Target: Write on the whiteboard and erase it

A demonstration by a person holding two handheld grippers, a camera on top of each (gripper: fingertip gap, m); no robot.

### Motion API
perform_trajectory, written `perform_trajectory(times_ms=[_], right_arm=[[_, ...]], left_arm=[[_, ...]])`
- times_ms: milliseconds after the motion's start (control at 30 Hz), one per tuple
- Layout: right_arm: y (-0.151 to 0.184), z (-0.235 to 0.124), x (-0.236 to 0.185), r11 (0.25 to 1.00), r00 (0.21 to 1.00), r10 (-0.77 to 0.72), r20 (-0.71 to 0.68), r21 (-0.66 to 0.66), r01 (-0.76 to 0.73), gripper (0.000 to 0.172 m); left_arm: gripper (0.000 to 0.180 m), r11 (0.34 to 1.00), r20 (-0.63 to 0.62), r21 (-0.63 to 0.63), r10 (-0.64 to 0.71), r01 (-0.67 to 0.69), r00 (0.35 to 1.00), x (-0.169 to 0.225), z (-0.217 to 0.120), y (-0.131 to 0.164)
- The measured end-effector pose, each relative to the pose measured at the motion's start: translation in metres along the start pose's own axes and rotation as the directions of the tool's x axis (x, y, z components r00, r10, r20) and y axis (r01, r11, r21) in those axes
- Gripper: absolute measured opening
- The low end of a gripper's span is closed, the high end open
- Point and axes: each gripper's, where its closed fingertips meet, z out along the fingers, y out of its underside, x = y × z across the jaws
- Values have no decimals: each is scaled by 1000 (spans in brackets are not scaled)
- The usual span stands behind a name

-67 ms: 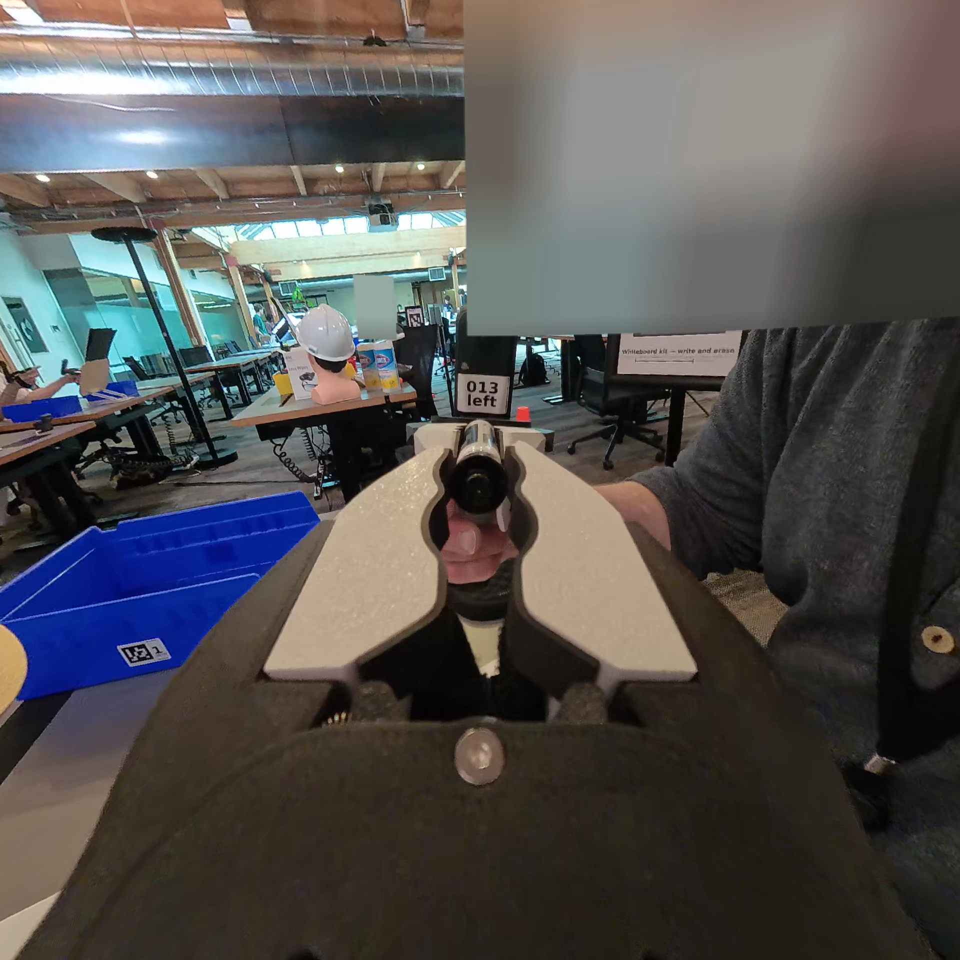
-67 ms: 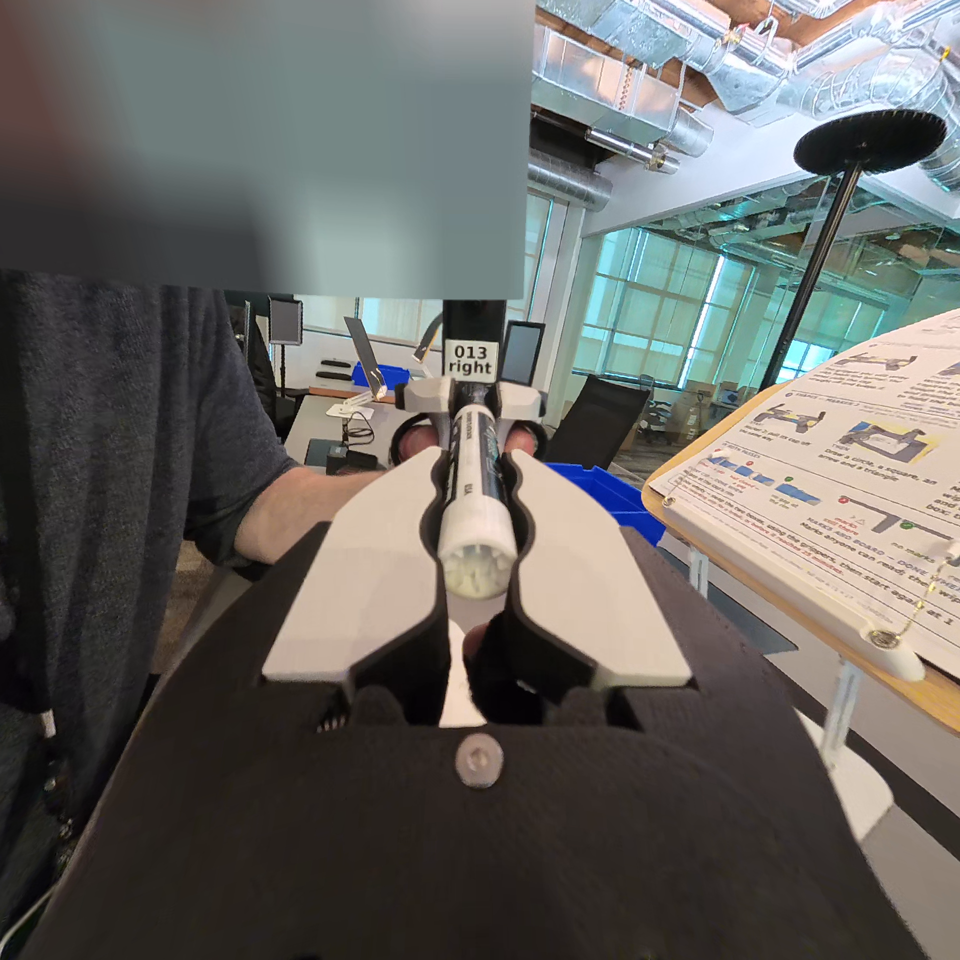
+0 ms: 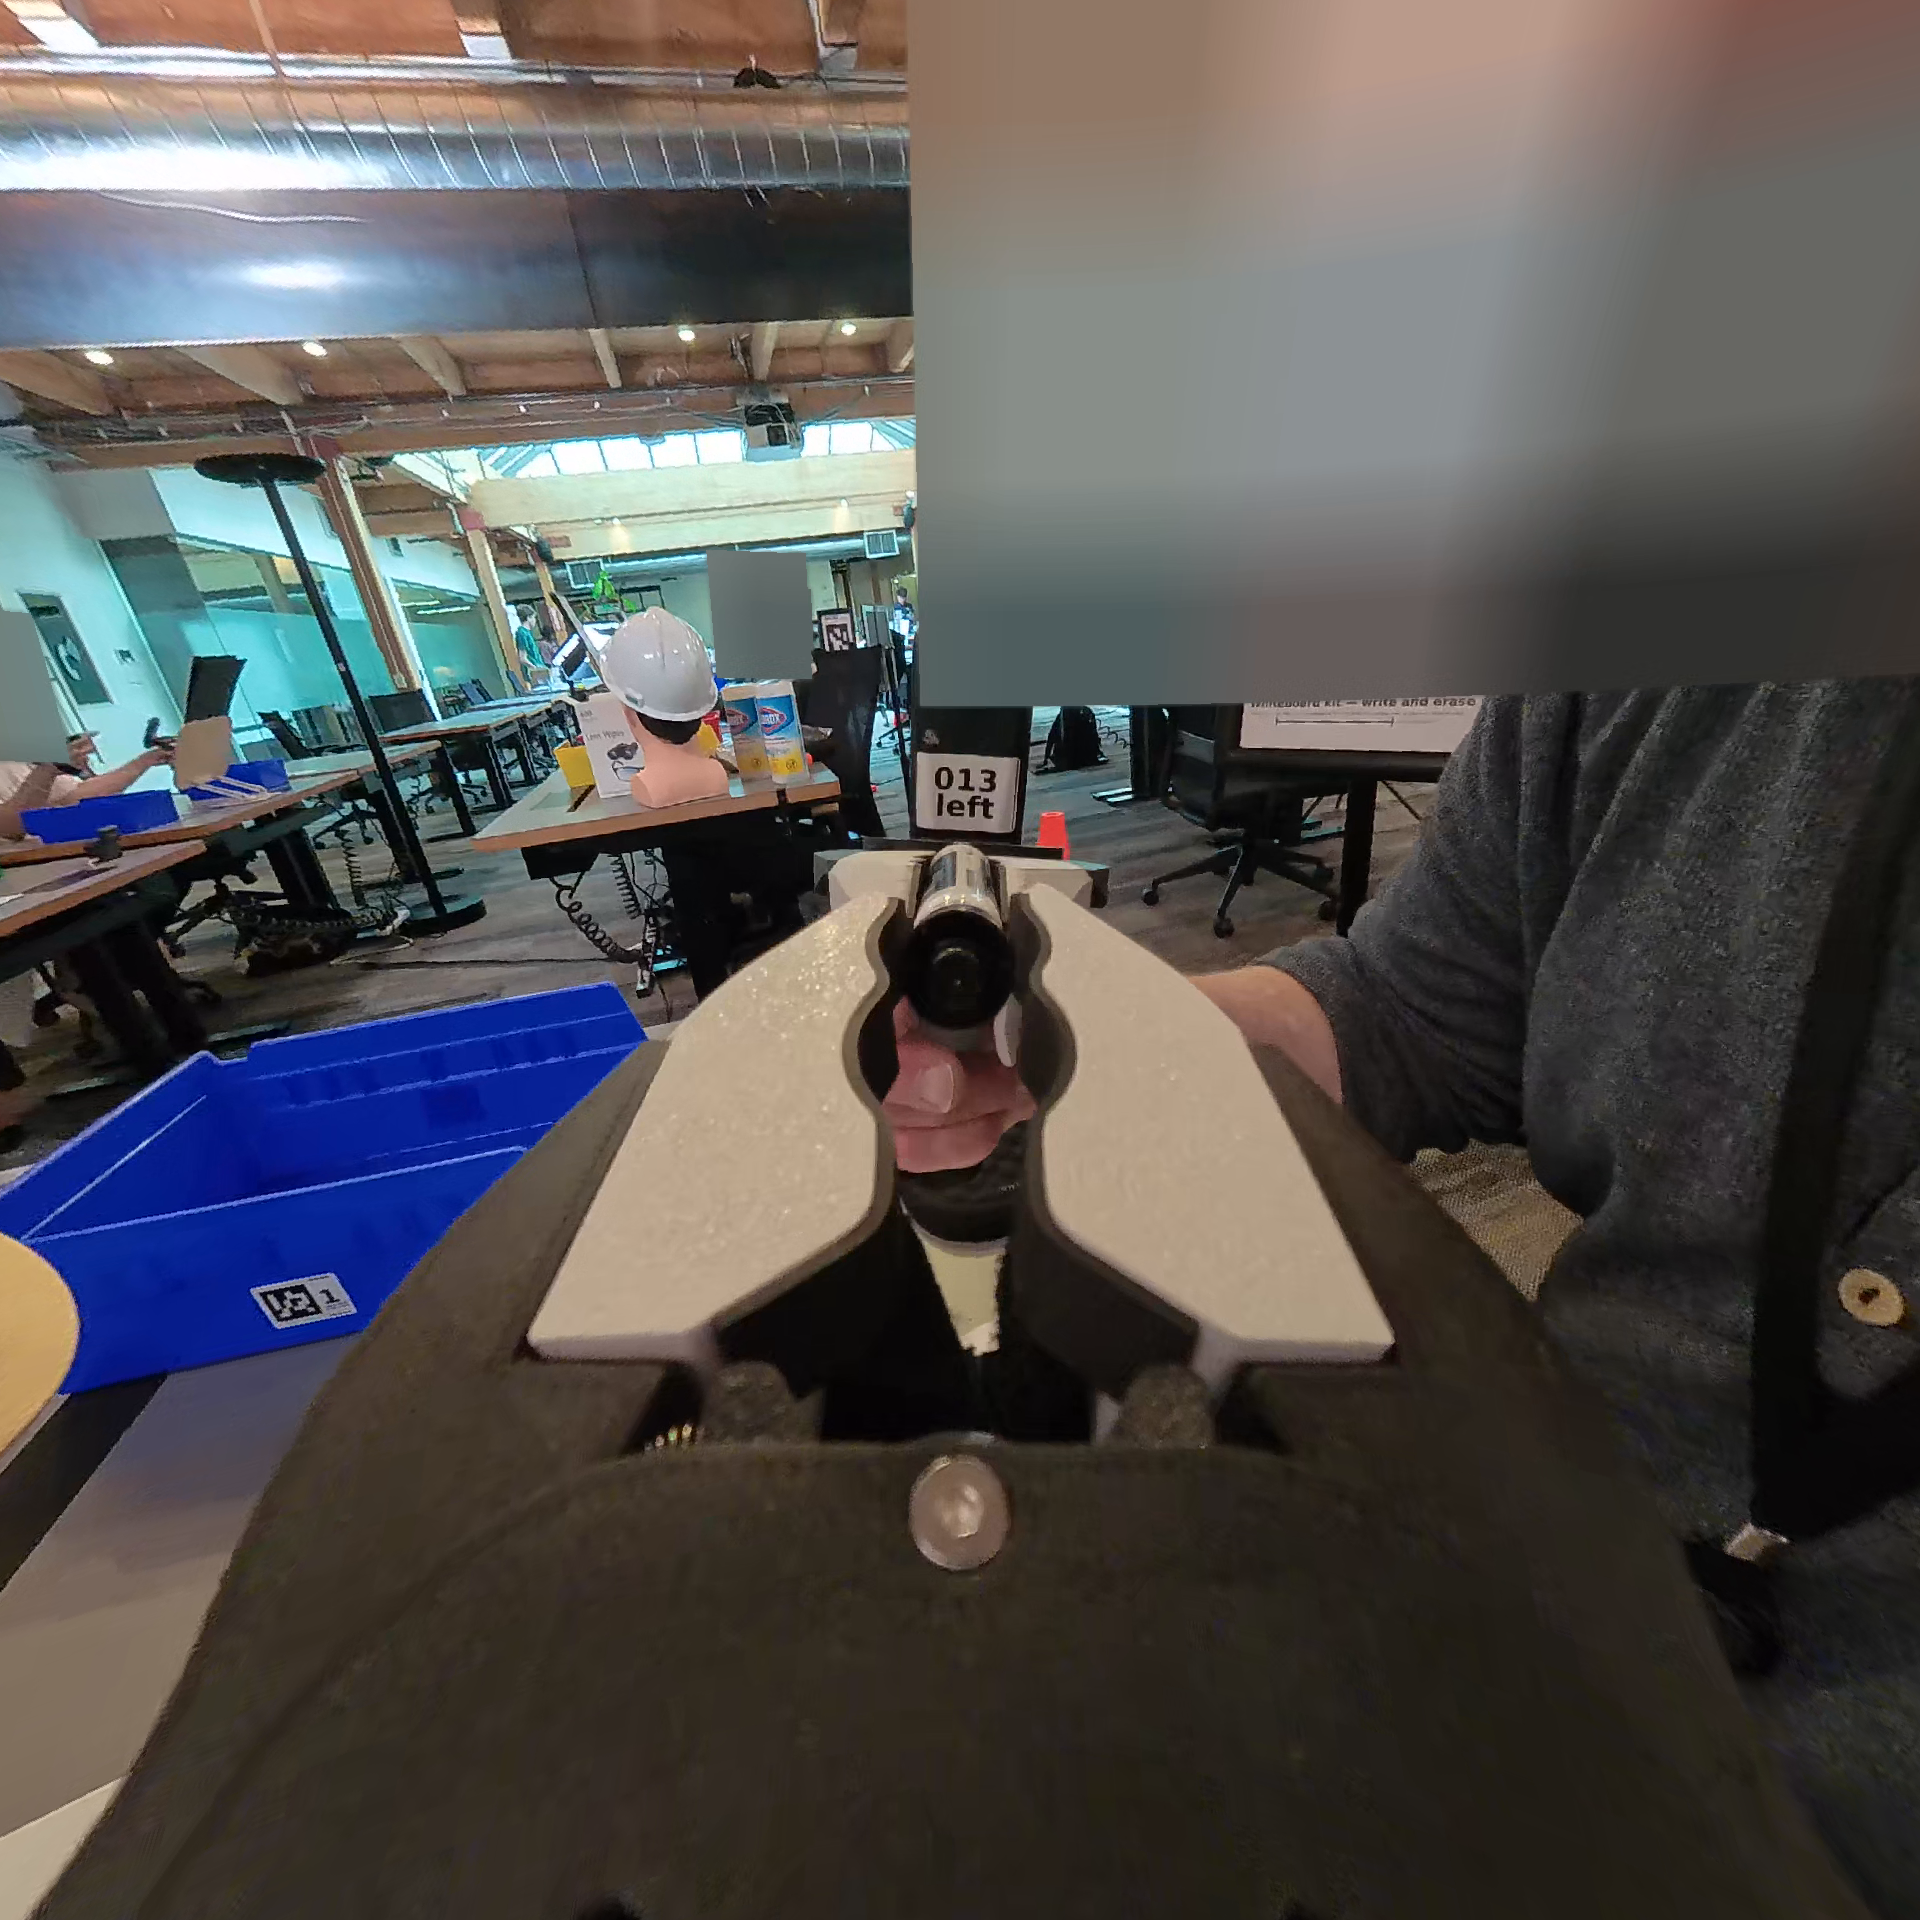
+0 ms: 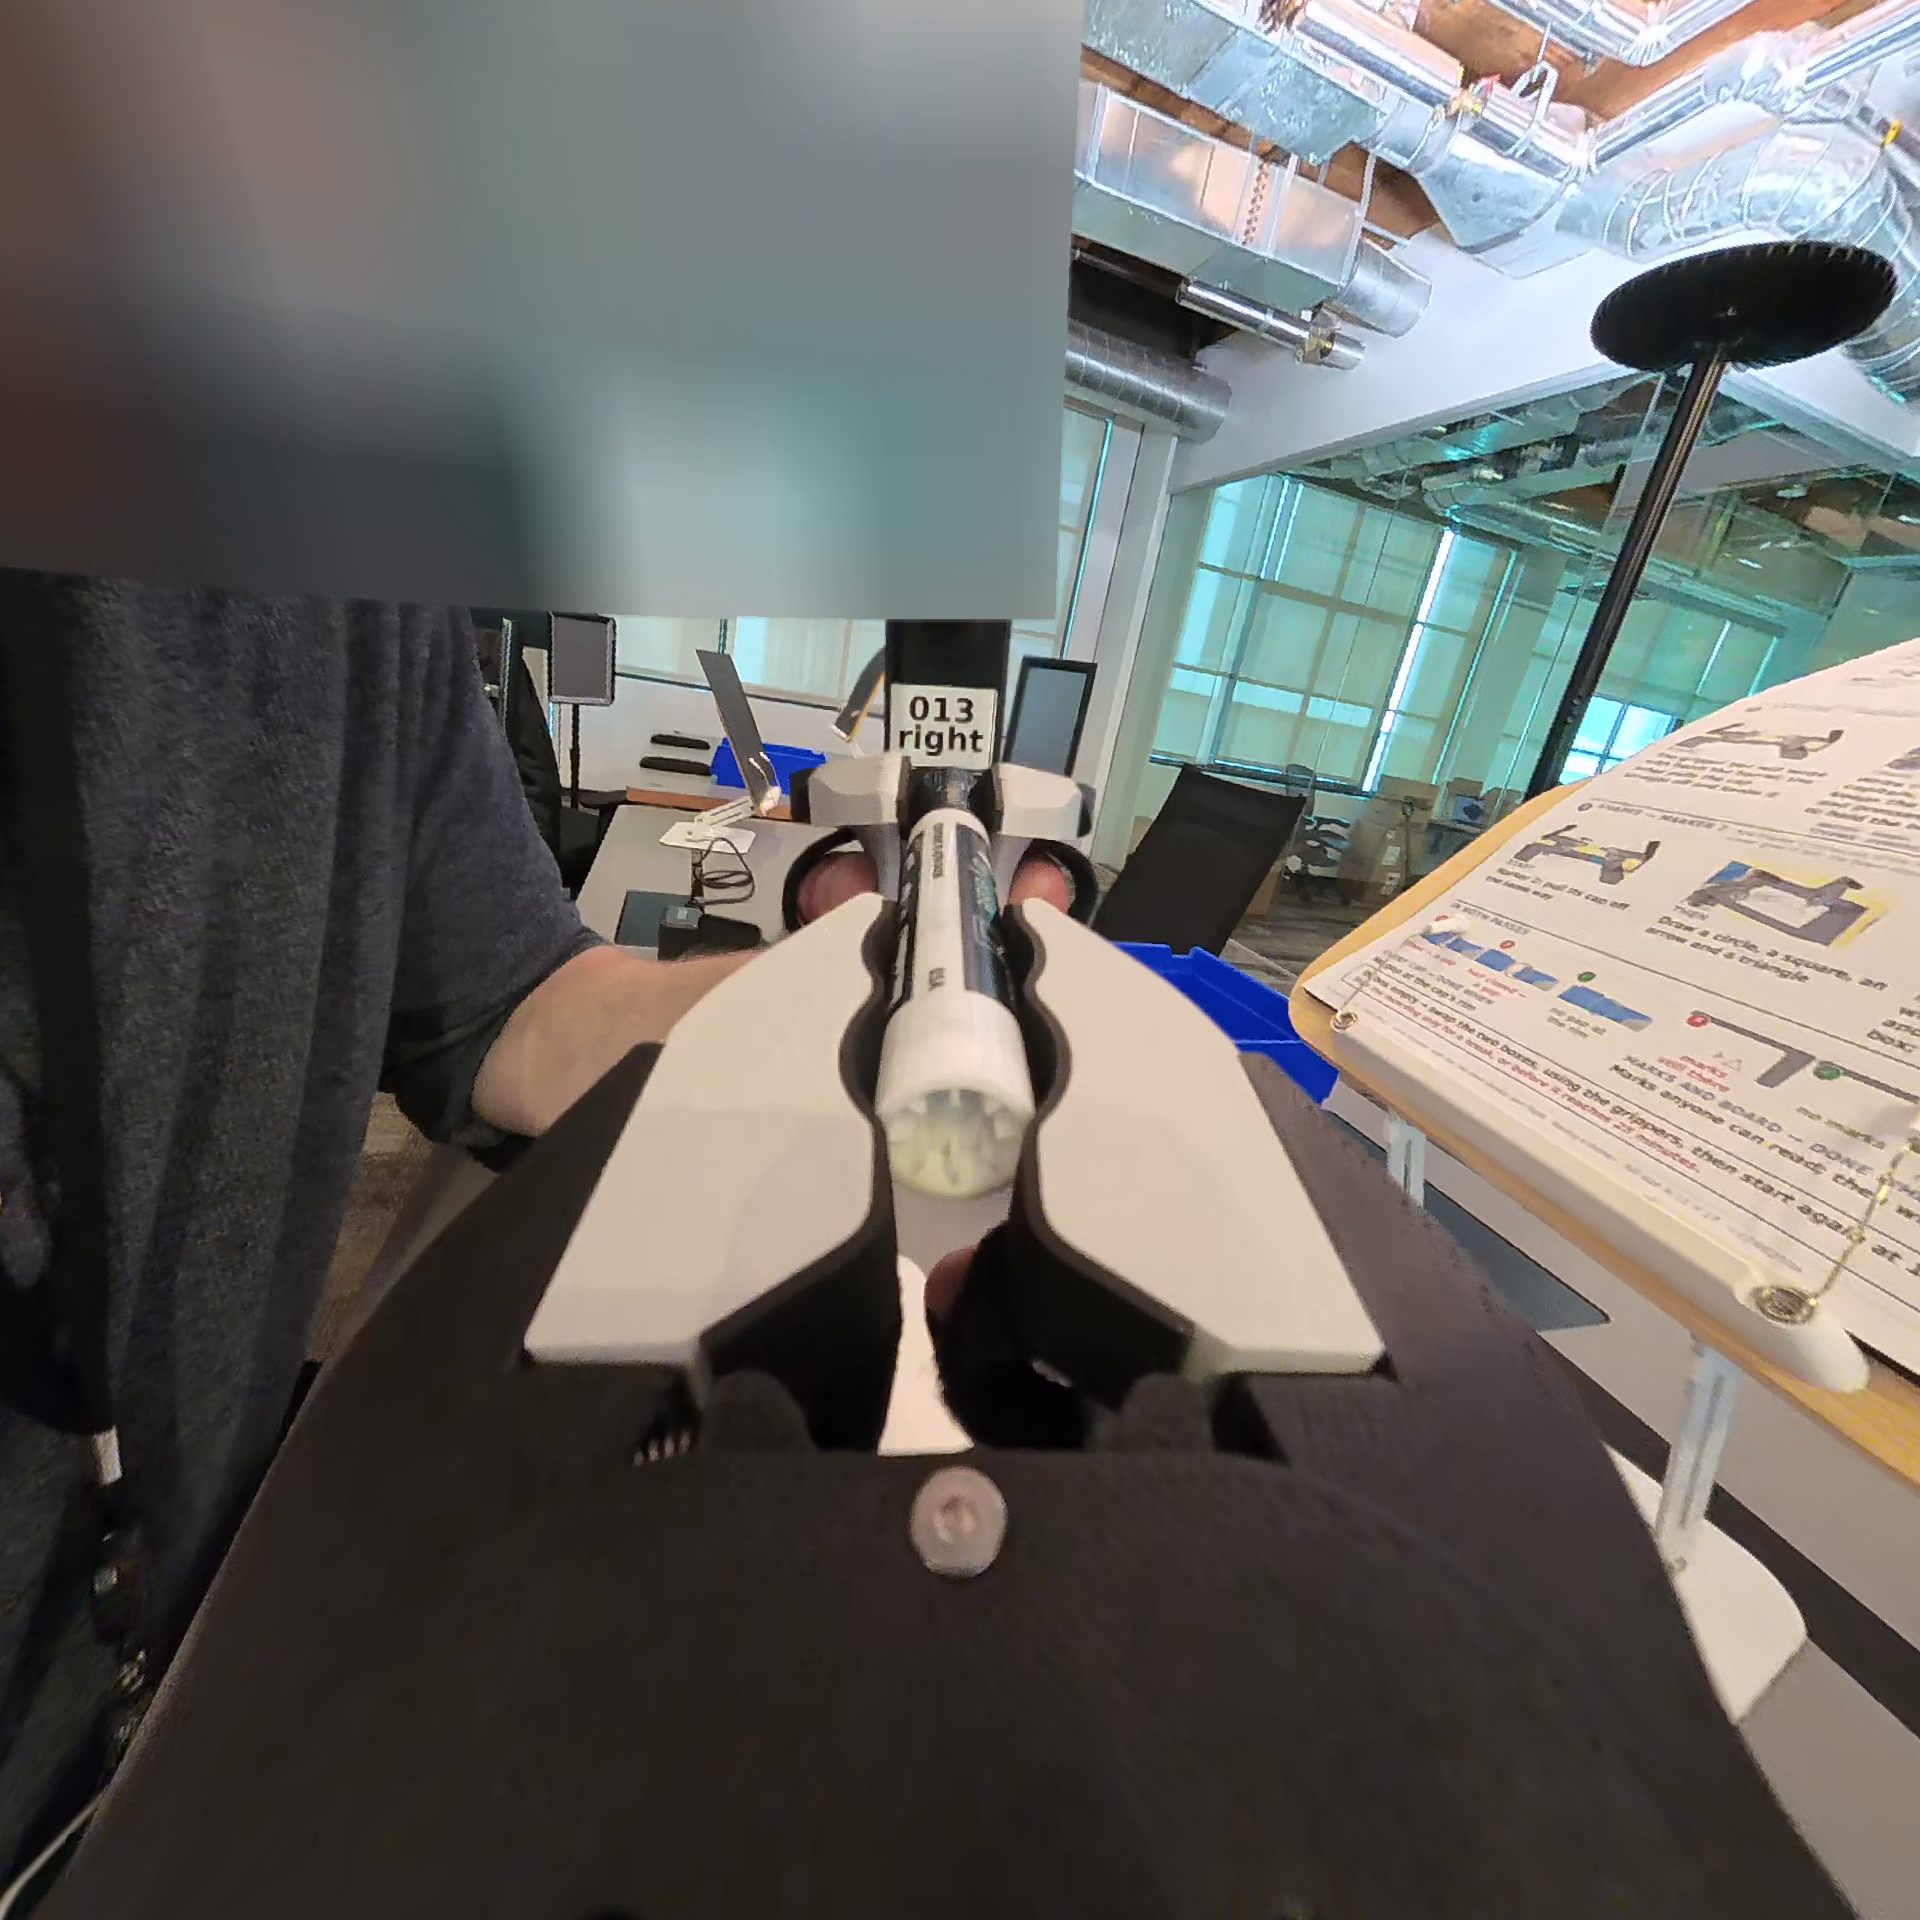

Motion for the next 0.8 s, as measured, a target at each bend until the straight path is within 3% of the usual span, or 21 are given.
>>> perform_trajectory(times_ms=[500,567,600,633,700,800], right_arm=[[0,10,12,993,995,96,4,74,-96,21],[-11,-16,28,966,983,183,-6,186,-179,21],[-14,-40,41,953,976,210,-61,234,-190,20],[-6,-46,40,968,978,191,-81,183,-173,20],[14,-32,27,996,991,84,-104,4,-84,20],[8,-39,33,997,982,33,-186,-63,-45,21]], left_arm=[[19,992,85,58,-116,112,990,-15,-9,-14],[18,954,123,266,-178,140,976,-33,-51,-56],[18,975,244,218,-103,49,964,-49,-72,-60],[18,992,322,126,-32,-9,946,-59,-79,-49],[19,998,270,60,-45,30,962,-58,-60,-25],[19,997,247,-34,-54,65,967,-66,-62,-8]])
